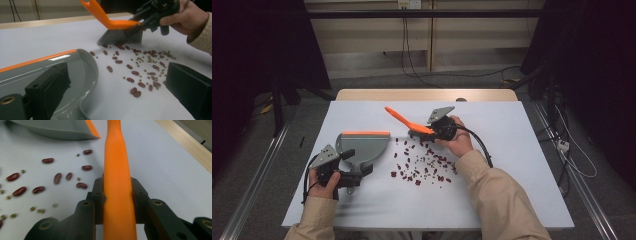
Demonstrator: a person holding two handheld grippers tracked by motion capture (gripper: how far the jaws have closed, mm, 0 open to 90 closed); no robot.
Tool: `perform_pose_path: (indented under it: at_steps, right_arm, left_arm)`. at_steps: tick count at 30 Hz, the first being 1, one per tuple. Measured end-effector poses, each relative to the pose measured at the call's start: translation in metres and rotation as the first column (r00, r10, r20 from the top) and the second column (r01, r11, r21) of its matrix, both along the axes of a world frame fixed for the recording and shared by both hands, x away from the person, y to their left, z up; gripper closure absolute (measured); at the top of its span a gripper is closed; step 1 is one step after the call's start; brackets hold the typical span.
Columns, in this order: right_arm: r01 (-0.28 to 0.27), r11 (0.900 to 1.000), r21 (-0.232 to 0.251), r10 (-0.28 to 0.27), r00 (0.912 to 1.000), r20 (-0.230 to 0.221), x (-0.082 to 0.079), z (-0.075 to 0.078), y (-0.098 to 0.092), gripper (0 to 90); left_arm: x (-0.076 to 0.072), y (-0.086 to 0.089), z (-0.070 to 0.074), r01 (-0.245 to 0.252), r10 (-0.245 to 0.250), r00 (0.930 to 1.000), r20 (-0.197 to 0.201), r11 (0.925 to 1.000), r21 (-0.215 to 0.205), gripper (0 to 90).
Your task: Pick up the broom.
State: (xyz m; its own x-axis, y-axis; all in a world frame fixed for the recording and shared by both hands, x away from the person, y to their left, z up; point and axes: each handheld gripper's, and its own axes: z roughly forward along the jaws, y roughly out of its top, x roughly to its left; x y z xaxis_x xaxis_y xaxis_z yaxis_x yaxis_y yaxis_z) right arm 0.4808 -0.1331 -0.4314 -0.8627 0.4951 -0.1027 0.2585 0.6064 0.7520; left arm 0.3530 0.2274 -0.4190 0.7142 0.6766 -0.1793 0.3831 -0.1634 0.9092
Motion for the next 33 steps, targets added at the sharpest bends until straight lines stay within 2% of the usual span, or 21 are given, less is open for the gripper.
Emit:
perform_pose_path:
  at_steps: [12,21,24,29,33]
  right_arm:
    - [-0.101,0.995,-0.011,0.101,0.9948,-0.011,-0.034,0.003,-0.007,70.7]
    - [-0.116,0.993,0.011,0.116,0.9931,-0.020,-0.052,0.003,-0.011,70.9]
    - [-0.102,0.995,0.013,0.102,0.9947,-0.013,-0.053,0.006,-0.012,71.3]
    - [-0.050,0.995,0.085,0.048,0.9987,0.017,-0.045,0.013,-0.017,71.3]
    - [-0.024,0.993,0.119,0.021,0.9995,0.025,-0.033,0.014,-0.014,71.3]
  left_arm:
    - [0.001,-0.001,0.000,0.000,0.000,1.0000,0.000,1.0000,0.002,5.2]
    - [0.000,-0.001,0.000,0.001,-0.001,1.0000,0.001,1.0000,0.004,5.2]
    - [0.000,-0.001,0.000,-0.001,0.001,1.0000,0.001,1.0000,0.003,5.2]
    - [0.001,-0.002,-0.001,0.001,-0.001,1.0000,-0.002,1.0000,0.003,5.2]
    - [0.001,-0.003,-0.001,0.002,-0.002,1.0000,-0.004,1.0000,0.006,5.2]
